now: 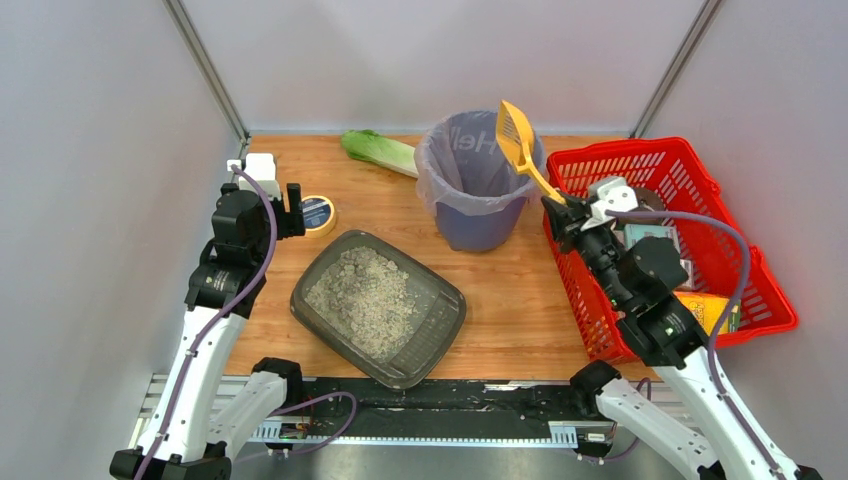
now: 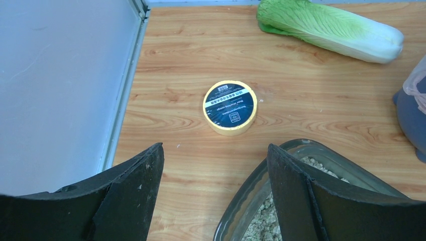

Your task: Clean the litter box

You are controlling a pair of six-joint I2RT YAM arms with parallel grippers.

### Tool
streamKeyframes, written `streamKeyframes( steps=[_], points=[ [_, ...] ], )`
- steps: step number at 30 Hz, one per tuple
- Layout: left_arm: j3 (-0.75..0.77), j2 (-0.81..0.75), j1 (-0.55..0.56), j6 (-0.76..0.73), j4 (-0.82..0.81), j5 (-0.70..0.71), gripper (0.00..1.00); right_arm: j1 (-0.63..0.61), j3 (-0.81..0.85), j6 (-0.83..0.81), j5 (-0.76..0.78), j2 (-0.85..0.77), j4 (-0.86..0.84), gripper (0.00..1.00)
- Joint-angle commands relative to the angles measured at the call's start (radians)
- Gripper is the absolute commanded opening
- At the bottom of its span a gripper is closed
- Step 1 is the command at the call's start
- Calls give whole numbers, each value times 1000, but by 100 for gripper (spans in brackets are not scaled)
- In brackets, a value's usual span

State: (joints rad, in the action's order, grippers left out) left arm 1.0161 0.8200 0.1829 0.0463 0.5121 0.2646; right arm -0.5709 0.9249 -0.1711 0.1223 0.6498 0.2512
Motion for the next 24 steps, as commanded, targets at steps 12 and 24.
streamKeyframes(
  steps=[12,24],
  points=[
    [3,-7,1,6,-29,-2,83,-3,-161,346,135,-73,-43,0],
    [2,-5,1,6,-30,-4,83,-3,-51,323,51,10,-127,0]
  ],
)
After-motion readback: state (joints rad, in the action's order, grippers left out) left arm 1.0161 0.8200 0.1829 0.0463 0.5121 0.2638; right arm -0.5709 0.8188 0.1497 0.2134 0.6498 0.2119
